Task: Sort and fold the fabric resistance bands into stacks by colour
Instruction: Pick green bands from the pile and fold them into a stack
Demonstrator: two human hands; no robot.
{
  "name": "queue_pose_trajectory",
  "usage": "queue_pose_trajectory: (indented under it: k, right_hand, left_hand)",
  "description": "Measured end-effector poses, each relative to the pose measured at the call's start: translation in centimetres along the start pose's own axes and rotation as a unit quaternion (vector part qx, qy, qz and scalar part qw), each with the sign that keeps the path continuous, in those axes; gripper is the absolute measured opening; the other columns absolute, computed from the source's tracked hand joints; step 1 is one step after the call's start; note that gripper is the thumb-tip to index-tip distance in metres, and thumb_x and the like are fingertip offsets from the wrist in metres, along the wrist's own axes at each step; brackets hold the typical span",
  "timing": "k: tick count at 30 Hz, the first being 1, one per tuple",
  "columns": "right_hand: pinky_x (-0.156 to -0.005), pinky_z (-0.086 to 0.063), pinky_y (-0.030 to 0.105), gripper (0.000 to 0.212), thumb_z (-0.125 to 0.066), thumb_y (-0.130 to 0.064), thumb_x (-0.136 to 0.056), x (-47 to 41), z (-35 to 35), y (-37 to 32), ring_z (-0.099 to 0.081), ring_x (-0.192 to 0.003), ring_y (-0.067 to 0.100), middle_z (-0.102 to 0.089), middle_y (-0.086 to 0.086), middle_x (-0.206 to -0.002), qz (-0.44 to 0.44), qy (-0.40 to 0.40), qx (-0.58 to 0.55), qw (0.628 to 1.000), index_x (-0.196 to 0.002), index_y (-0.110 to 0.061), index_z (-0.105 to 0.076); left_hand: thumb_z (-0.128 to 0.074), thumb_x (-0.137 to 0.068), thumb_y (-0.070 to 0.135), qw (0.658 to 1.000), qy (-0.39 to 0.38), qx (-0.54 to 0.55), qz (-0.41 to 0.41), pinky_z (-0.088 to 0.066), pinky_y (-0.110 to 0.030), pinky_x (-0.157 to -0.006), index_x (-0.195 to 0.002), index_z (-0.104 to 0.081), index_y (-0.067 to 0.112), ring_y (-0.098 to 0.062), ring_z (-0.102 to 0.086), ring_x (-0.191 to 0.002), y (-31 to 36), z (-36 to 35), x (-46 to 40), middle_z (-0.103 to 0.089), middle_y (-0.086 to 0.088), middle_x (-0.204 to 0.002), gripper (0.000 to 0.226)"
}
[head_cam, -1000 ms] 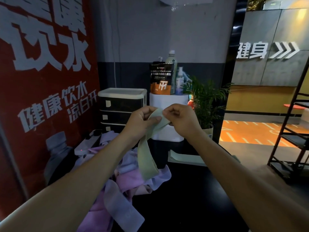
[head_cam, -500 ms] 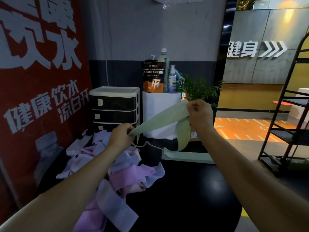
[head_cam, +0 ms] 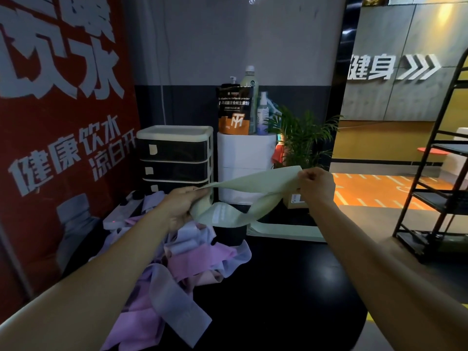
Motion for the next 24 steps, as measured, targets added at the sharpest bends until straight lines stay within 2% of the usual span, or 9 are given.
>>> queue_pose_trajectory:
  k: [2, 5, 7, 11, 14, 16, 19, 21, 24]
  right_hand:
    - [-0.057, -0.044, 0.024, 0.020, -0.049, -0.010, -0.090, -0.2, 0.6, 0.4, -0.060, -0.073, 0.025, -0.061, 0.010, -0.081, -0.008, 0.009, -0.002, 1.000, -0.089, -0.004, -0.067]
    - [-0.055, -0.036, 0.024, 0.019, -0.048, -0.007, -0.090, -0.3, 1.4, 0.7, -0.054, -0.079, 0.023, -0.059, 0.010, -0.086, -0.013, 0.023, 0.005, 1.000, -0.091, -0.005, -0.067]
    - [-0.068, -0.037, 0.026, 0.022, -0.046, -0.005, -0.091, -0.1, 1.9, 0.6, -0.052, -0.085, 0.023, -0.058, 0.009, -0.092, -0.018, 0.038, -0.001, 0.999, -0.098, -0.004, -0.067]
    - [-0.073, -0.044, 0.030, 0.024, -0.047, -0.006, -0.090, -0.3, 2.6, 0.7, -0.058, -0.086, 0.025, -0.066, 0.015, -0.102, -0.017, 0.048, -0.021, 0.998, -0.102, -0.003, -0.068]
    - [-0.077, -0.055, 0.040, 0.019, -0.051, -0.006, -0.089, -0.3, 3.0, 0.0, -0.065, -0.080, 0.029, -0.067, 0.013, -0.087, -0.011, 0.033, -0.046, 0.998, -0.091, -0.007, -0.070]
    - [-0.074, -0.058, 0.041, 0.020, -0.052, -0.004, -0.088, -0.2, 2.9, -0.8, -0.064, -0.073, 0.025, -0.063, 0.008, -0.075, -0.016, -0.005, -0.082, 0.996, -0.075, -0.009, -0.066]
    - [-0.064, -0.059, 0.035, 0.026, -0.054, -0.001, -0.088, 0.6, 2.4, -1.8, -0.061, -0.068, 0.020, -0.059, 0.008, -0.076, -0.042, -0.080, -0.140, 0.986, -0.064, -0.010, -0.060]
    - [-0.058, -0.059, 0.031, 0.022, -0.054, 0.000, -0.089, 1.3, 1.9, -2.4, -0.061, -0.069, 0.021, -0.058, 0.011, -0.077, -0.058, -0.128, -0.170, 0.975, -0.068, -0.006, -0.059]
    - [-0.055, -0.056, 0.025, 0.017, -0.054, 0.000, -0.090, 2.1, 1.6, -2.9, -0.059, -0.065, 0.018, -0.058, 0.011, -0.073, -0.062, -0.188, -0.202, 0.959, -0.074, -0.004, -0.057]
  left_hand:
    - [-0.074, -0.068, 0.027, 0.998, -0.041, -0.050, 0.019, -0.054, -0.028, -0.053, -0.076, -0.062, 0.006, -0.019, -0.055, -0.062, -0.1, 0.1, 0.3, -0.058, -0.011, -0.071, 0.026]
    - [-0.070, -0.079, 0.028, 0.990, -0.067, -0.122, 0.014, -0.048, -0.019, -0.044, -0.061, -0.060, 0.008, -0.013, -0.050, -0.047, 0.1, -0.6, 0.8, -0.053, -0.007, -0.055, 0.029]
    - [-0.065, -0.084, 0.030, 0.985, -0.060, -0.163, -0.004, -0.040, -0.015, -0.041, -0.049, -0.055, 0.013, -0.009, -0.044, -0.039, 0.1, -1.2, 0.8, -0.046, 0.000, -0.044, 0.041]
    - [-0.065, -0.084, 0.037, 0.962, -0.072, -0.259, -0.045, -0.036, -0.026, -0.055, -0.066, -0.056, 0.011, -0.015, -0.042, -0.056, -0.4, -2.0, 0.1, -0.047, -0.004, -0.062, 0.032]
    - [-0.067, -0.085, 0.028, 0.933, -0.066, -0.343, -0.084, -0.046, -0.034, -0.071, -0.084, -0.064, 0.015, -0.016, -0.054, -0.075, -0.7, -3.2, -0.3, -0.060, -0.004, -0.082, 0.013]
    - [-0.068, -0.085, 0.018, 0.930, -0.059, -0.337, -0.132, -0.046, -0.028, -0.078, -0.088, -0.061, 0.016, -0.016, -0.055, -0.083, -0.3, -4.5, -0.3, -0.060, -0.003, -0.088, 0.008]
    - [-0.069, -0.083, 0.015, 0.929, -0.062, -0.315, -0.183, -0.046, -0.023, -0.078, -0.098, -0.059, 0.016, -0.012, -0.056, -0.082, 0.8, -7.2, 0.1, -0.058, 0.004, -0.089, 0.018]
    - [-0.071, -0.081, 0.016, 0.926, -0.087, -0.305, -0.203, -0.049, -0.029, -0.083, -0.103, -0.058, 0.017, -0.012, -0.059, -0.085, 1.5, -9.1, 0.5, -0.060, 0.004, -0.096, 0.026]
    - [-0.075, -0.078, 0.014, 0.921, -0.123, -0.295, -0.221, -0.050, -0.026, -0.079, -0.111, -0.054, 0.019, -0.010, -0.060, -0.085, 2.2, -11.6, 0.9, -0.057, 0.001, -0.107, 0.039]
Point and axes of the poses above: each hand's wrist, its own x-axis away from the middle knuckle, its own z-axis out of the back of the hand, y = z × x, the point moved 2 cm from there along -x, towards the middle knuckle
